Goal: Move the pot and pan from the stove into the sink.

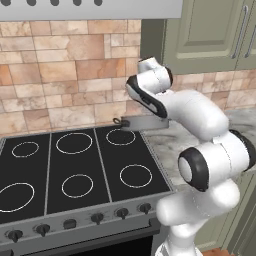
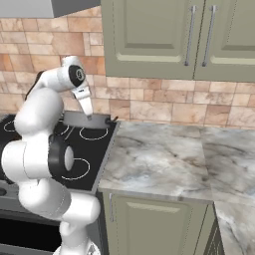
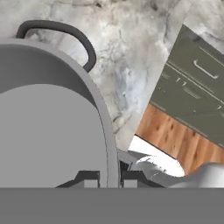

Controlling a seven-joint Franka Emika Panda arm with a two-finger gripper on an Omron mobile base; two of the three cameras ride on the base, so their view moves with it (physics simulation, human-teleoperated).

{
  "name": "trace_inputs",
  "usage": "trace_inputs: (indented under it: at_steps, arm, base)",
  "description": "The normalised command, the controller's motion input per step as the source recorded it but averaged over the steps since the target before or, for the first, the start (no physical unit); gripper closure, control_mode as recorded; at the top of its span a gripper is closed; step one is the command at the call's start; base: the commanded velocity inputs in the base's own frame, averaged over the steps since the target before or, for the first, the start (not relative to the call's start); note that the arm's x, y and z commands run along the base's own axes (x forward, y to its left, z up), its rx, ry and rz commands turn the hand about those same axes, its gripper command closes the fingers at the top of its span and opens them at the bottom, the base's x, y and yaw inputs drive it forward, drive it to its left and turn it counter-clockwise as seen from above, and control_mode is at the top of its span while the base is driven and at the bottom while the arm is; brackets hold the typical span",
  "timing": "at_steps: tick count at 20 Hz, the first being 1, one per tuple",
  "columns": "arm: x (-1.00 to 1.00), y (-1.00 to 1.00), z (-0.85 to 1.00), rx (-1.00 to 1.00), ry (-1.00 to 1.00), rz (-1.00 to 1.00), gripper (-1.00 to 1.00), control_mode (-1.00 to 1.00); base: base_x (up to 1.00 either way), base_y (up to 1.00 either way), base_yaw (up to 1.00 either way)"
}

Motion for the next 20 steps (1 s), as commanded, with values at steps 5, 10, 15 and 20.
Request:
trace_inputs:
  at_steps: [5, 10, 15, 20]
  arm:
    - [-0.88, -0.39, 0.40, 0.05, -0.13, 0.13, 1.00, -1.00]
    - [-0.78, -0.28, 0.30, 0.04, -0.08, 0.20, 1.00, -1.00]
    - [-0.69, -0.23, 0.22, 0.03, -0.06, 0.25, 1.00, -1.00]
    - [-0.62, -0.20, 0.12, 0.05, -0.04, 0.29, 1.00, -1.00]
  base:
    - [0.00, 0.00, 0.00]
    - [0.00, 0.00, 0.00]
    - [0.00, 0.00, 0.00]
    - [0.00, 0.00, 0.00]
